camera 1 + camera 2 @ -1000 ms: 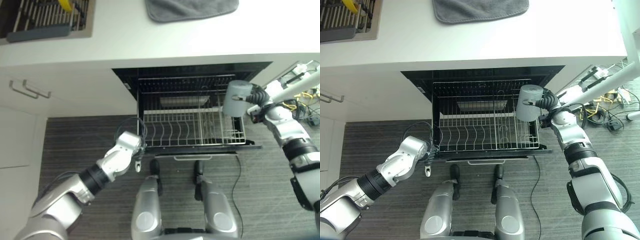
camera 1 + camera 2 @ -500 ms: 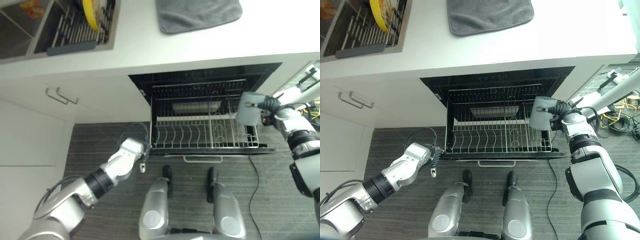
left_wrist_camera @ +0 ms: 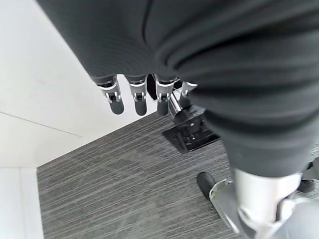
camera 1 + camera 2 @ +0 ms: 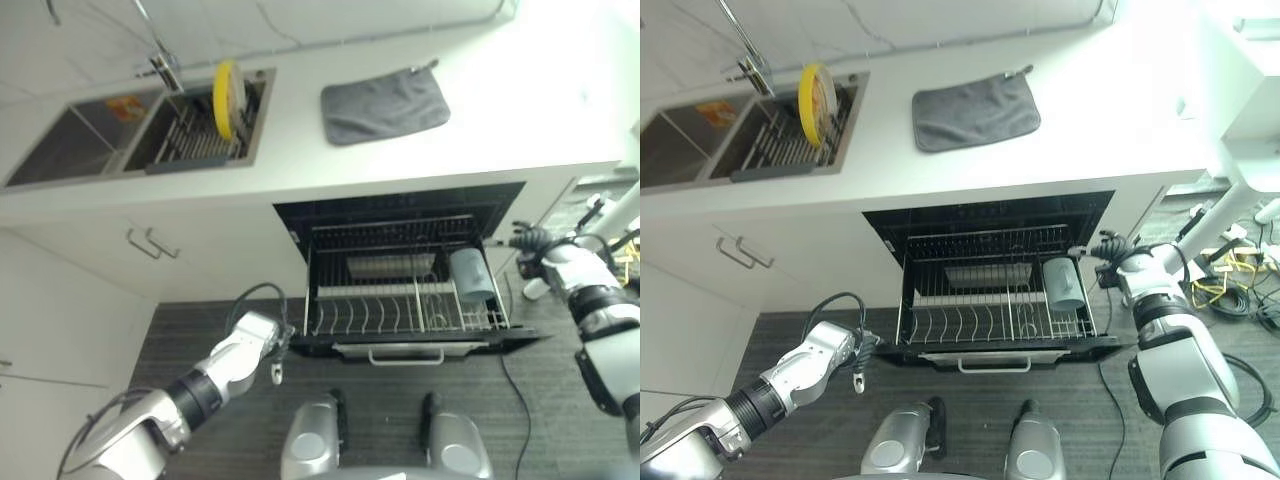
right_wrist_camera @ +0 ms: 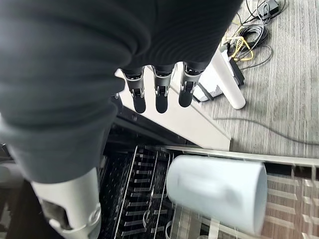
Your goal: Place the dishes in the dishwasher.
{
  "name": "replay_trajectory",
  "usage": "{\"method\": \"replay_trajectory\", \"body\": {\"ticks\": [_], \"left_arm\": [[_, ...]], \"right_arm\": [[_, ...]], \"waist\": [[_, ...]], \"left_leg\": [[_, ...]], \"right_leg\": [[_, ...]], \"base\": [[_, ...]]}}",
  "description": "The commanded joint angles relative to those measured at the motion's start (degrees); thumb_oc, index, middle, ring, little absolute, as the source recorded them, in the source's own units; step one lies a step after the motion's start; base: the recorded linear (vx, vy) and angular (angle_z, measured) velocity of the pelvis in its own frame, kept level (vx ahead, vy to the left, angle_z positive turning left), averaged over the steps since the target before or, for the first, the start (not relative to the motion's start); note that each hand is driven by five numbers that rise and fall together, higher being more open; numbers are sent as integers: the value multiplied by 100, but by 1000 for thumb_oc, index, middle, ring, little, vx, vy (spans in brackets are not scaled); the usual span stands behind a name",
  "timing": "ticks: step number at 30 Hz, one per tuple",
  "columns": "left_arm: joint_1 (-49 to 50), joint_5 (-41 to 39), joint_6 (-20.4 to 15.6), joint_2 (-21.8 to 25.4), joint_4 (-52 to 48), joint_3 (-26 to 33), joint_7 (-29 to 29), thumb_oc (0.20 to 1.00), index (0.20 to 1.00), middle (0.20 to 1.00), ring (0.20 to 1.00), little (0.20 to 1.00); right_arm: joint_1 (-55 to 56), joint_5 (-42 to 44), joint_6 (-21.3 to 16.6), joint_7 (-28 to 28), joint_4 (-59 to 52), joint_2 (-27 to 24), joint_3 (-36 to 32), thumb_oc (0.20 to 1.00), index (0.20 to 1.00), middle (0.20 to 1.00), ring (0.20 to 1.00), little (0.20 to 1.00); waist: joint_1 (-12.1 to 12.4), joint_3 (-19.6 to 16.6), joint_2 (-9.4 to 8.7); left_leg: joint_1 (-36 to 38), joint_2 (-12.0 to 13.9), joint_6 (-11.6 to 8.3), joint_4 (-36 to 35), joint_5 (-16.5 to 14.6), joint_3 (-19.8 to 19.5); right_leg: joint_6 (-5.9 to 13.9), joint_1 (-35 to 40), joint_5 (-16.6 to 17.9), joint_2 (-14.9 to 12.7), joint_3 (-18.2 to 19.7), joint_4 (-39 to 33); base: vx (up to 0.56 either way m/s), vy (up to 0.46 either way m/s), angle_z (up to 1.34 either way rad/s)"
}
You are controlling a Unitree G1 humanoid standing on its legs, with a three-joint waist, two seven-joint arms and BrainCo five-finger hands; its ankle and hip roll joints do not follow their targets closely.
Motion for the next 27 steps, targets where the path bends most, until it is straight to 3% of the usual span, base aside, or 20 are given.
{"method": "replay_trajectory", "body": {"ticks": [1,5,11,13,14,15,17,19,21,22,23,25,27], "left_arm": [[1876,-74,-321,492,123,-566,-840,1000,1000,1000,1000,1000],[2097,-497,-332,456,65,-358,-486,1000,1000,1000,1000,1000],[2448,-3036,-612,644,-871,840,1706,1000,1000,1000,1000,1000],[2625,-4066,-861,750,-1523,1583,2318,1000,1000,1000,1000,1000],[2738,-5813,-1256,857,-2268,2966,2861,1000,1000,1000,1000,1000],[2745,-5920,-1255,865,-2314,3083,2862,1000,1000,1000,1000,1000],[2649,-7151,-1603,634,-2416,4089,3199,1000,1000,1000,1000,1000],[2638,-7437,-1873,348,-2493,4599,3372,1000,1000,1000,1000,1000],[2810,-7578,-2419,-127,-2729,5123,3708,1000,1000,1000,1000,1000],[2892,-7644,-2724,-309,-2851,5274,3870,1000,1000,1000,1000,1000],[2941,-7665,-2760,-388,-2951,5367,3880,1000,1000,1000,1000,1000],[3092,-7740,-3327,-596,-3233,5613,4109,1000,1000,1000,1000,1000],[3027,-7826,-3584,-664,-3345,5668,4325,1000,1000,1000,1000,1000]], "right_arm": [[224,-55,-43,-150,-429,-18,-371,1000,1000,1000,1000,1000],[623,524,52,-546,-1046,126,-614,1000,1000,1000,1000,1000],[1915,1242,346,-1155,-3452,316,-1130,1000,1000,1000,1000,1000],[2765,1348,217,-1221,-4438,400,-1474,1000,1000,1000,1000,1000],[3835,1409,-140,-1301,-5613,691,-1941,1000,1000,1000,1000,1000],[3911,1414,-140,-1295,-5703,717,-1966,1000,1000,1000,1000,1000],[4554,1546,-553,-1112,-6463,789,-2333,1000,1000,1000,1000,1000],[4954,1567,-754,-1019,-6961,839,-2596,1000,1000,1000,1000,1000],[5426,1606,-1056,-830,-7527,942,-3009,1000,1000,1000,1000,1000],[5553,1611,-1197,-793,-7698,977,-3153,1000,1000,1000,1000,1000],[5619,1619,-1234,-775,-7803,992,-3235,1000,1000,1000,1000,1000],[5724,1473,-1574,-940,-8210,942,-3483,1000,1000,1000,1000,1000],[5631,1364,-1695,-1070,-8443,907,-3540,1000,1000,1000,1000,1000]], "waist": [[313,-75,-358],[244,-173,-381],[100,-173,-483],[53,-171,-497],[18,-197,-560],[12,-203,-574],[-3,-234,-659],[-16,-305,-713],[-35,-407,-796],[-26,-452,-815],[-22,-481,-823],[21,-593,-872],[40,-684,-901]], "left_leg": [[-1172,-13,-84,-64,1288,-165],[-966,13,-70,-179,1320,-88],[-747,55,-34,-365,1385,53],[-705,66,-11,-442,1436,107],[-657,47,29,-581,1513,135],[-649,44,30,-598,1520,135],[-555,17,17,-732,1524,149],[-482,-10,4,-884,1538,165],[-338,-64,-12,-1088,1502,192],[-280,-83,-22,-1158,1482,196],[-238,-99,-28,-1209,1468,195],[-125,-148,-51,-1365,1407,213],[-62,-177,-69,-1488,1375,227]], "right_leg": [[-33,25,607,-229,-99,-264],[-25,132,637,-181,-15,-264],[39,179,699,-120,51,-310],[80,192,745,-113,49,-364],[139,246,821,-117,-7,-495],[143,257,827,-118,-13,-512],[170,371,821,-117,-88,-663],[177,420,833,-95,-120,-809],[186,566,796,-64,-188,-1049],[189,633,781,-55,-226,-1140],[194,672,772,-51,-253,-1193],[221,780,748,-49,-366,-1366],[233,848,736,-45,-410,-1494]], "base": [[166,35,-8],[127,35,-3],[23,7,-4],[-3,2,-2],[-15,-15,5],[-28,-32,20],[-23,-27,14],[-45,-6,7],[-66,14,1],[-52,20,1],[-69,18,-1],[-106,7,10],[-118,21,12]]}}
